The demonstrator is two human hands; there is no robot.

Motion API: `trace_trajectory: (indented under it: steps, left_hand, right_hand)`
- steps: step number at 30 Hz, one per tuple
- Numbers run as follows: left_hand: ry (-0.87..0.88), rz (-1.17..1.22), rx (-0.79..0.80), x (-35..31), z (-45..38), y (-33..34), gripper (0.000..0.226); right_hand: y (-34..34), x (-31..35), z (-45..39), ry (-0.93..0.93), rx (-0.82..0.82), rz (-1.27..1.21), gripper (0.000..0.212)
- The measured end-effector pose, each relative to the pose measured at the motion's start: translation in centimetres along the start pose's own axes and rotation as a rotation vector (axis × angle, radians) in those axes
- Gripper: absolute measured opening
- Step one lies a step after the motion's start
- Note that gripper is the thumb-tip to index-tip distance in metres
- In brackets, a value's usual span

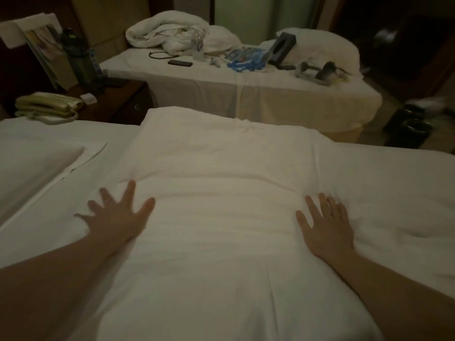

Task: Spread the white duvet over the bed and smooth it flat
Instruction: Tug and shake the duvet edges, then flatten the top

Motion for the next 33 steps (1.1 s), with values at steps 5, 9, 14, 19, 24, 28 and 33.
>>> trace_trajectory:
  steps: [5, 9, 14, 19, 24, 28, 33]
  left_hand:
    - [0.007, -0.036, 0.096, 3.8, 2.3, -0.6, 0.085]
    - [0.073, -0.060, 0.120, 2.0, 5.7, -2.7, 0.064]
    - [0.619, 0.163, -0.019, -8.4, 18.1, -7.5, 0.063]
    - [0.703, 0.029, 0.016, -4.2, 21.9, -1.5, 0.061]
    - [0.627, -0.040, -0.096, -3.0, 21.5, -1.0, 0.064]
    - [0.589, -0.130, -0.079, -1.1, 22.6, -1.7, 0.065]
    - [0.456, -0.159, -0.023, 4.1, 23.2, -3.5, 0.066]
  right_hand:
    - [1.5, -4.2, 1.9, 0.130, 0.184, 0.138, 0.070]
    - [-2.6, -0.5, 3.4, 0.184, 0.265, 0.112, 0.068]
    - [-9.6, 20.4, 13.0, -0.226, 0.075, -0.353, 0.077]
    - [-3.9, 21.0, 20.9, -0.280, 0.159, -0.216, 0.059]
    - [-1.3, 14.1, 20.1, -0.232, 0.065, -0.110, 0.060]
    - [-1.5, 7.3, 20.8, -0.168, 0.054, -0.038, 0.063]
    - [-2.6, 1.4, 22.4, -0.083, 0.125, 0.012, 0.067]
Point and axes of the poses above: each hand's wrist, its own z-axis away from the middle knuckle, its own y-axis out of the palm, x = y × z, the point moved 9 cm from there along -z, towards the middle knuckle, and after that the axes turned 4 degrees about -x, right-handed, at the moved point
